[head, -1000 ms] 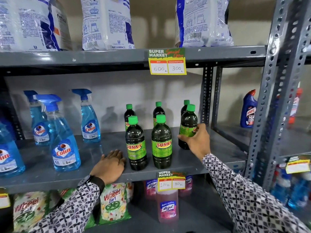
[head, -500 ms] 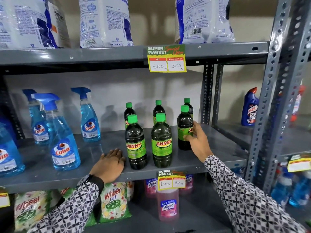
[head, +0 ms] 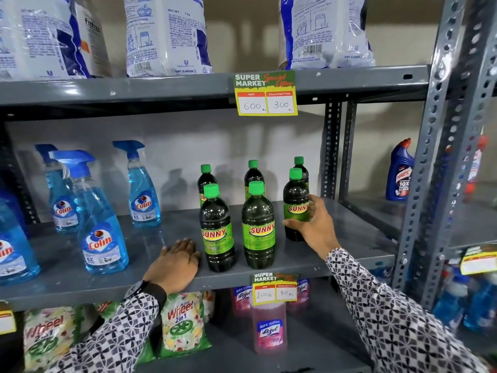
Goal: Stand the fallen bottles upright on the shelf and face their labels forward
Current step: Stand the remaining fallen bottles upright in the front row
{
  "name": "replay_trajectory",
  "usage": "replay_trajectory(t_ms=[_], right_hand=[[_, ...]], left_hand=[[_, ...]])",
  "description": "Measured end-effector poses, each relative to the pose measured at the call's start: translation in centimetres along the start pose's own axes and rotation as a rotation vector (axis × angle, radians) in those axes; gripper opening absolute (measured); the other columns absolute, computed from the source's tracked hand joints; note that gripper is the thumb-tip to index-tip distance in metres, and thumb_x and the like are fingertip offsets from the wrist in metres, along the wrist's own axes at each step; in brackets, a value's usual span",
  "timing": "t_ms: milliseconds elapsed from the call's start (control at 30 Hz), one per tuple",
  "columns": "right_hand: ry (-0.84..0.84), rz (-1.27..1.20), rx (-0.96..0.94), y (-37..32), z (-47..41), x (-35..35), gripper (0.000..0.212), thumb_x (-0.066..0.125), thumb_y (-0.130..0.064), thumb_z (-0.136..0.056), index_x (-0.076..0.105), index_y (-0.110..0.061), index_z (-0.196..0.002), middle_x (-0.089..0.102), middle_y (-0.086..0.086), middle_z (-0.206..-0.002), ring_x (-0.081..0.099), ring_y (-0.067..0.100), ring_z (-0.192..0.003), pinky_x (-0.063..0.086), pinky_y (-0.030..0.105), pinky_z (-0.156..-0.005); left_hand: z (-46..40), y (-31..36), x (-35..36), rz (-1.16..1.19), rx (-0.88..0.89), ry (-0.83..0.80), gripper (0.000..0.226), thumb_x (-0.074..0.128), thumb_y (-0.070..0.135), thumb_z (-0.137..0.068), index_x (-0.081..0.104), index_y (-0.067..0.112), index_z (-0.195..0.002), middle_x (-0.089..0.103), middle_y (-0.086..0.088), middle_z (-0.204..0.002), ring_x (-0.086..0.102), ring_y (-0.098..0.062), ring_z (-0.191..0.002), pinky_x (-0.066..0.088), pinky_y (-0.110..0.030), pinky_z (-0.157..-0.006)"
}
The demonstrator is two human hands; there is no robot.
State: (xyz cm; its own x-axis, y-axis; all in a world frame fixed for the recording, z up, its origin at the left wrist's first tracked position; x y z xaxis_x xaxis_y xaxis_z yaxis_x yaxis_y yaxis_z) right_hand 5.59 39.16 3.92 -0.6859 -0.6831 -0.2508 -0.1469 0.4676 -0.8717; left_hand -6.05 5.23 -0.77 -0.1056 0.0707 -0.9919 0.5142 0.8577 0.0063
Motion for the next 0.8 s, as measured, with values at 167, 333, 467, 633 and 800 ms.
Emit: replay_trajectory(t_ms=[167,333,467,633,800], right_hand=[[0.035,0.040,-0.018,0.1,-0.3,-0.1,0.096,0.104,-0.037,-0.053,0.044,-0.036,-0.129,0.062,0.003,-0.131,0.063,0.021,-0.122,0.053,0.045,-0.109],[-0.025,0.051,0.014,-0.2,0.3,-0.4,0.077,0.101,-0.028,-0.066,0.051,-0.022,-0.125,0.069,-0.001,-0.118,0.068,0.020,-0.109,0.056,0.039,-0.102],[-0.072,0.063,0.021,-0.2,1.9,-1.9,0.071,0.098,-0.022,-0.068,0.054,-0.024,-0.124,0.070,-0.008,-0.113,0.068,0.013,-0.104,0.054,0.034,-0.097],[-0.086,0.070,0.022,-0.1,4.4,-3.5,0.066,0.095,-0.018,-0.073,0.053,-0.028,-0.123,0.068,-0.013,-0.111,0.065,-0.001,-0.100,0.051,0.020,-0.081],[-0.084,0.064,0.025,-0.3,5.1,-3.8,0.067,0.094,-0.018,-0.075,0.052,-0.031,-0.125,0.069,-0.012,-0.113,0.066,-0.002,-0.100,0.051,0.017,-0.079]], left_hand=[[-0.3,-0.3,0.0,0.101,-0.017,0.016,0.059,0.020,0.038,-0.108,0.022,0.013,-0.161,0.020,-0.008,-0.171,0.015,-0.023,-0.159,0.011,-0.048,-0.129],[-0.3,-0.6,0.1,0.127,-0.025,0.012,0.059,0.021,0.039,-0.108,0.023,0.014,-0.160,0.020,-0.007,-0.171,0.016,-0.022,-0.159,0.011,-0.048,-0.129],[-0.1,-0.1,-0.3,0.128,-0.035,0.000,0.058,0.021,0.038,-0.108,0.021,0.013,-0.161,0.019,-0.008,-0.171,0.015,-0.022,-0.159,0.009,-0.047,-0.129],[0.2,0.2,-0.5,0.129,-0.041,-0.013,0.059,0.021,0.037,-0.108,0.020,0.011,-0.161,0.016,-0.008,-0.172,0.012,-0.022,-0.160,0.007,-0.046,-0.130],[0.4,0.3,-0.6,0.132,-0.040,-0.022,0.059,0.021,0.037,-0.108,0.018,0.011,-0.161,0.014,-0.008,-0.172,0.011,-0.023,-0.160,0.007,-0.046,-0.129]])
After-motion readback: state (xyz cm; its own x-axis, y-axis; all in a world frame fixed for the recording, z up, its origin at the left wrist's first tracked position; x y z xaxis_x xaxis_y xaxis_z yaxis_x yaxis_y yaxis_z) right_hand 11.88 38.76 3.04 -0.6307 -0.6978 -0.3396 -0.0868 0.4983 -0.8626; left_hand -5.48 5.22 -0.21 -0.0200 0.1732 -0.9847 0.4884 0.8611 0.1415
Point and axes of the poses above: each hand's wrist, its own z-axis away from the middle knuckle, its own x-axis out of the palm, y = z × x, the point moved 5 cm from there along -z, towards the middle knuckle
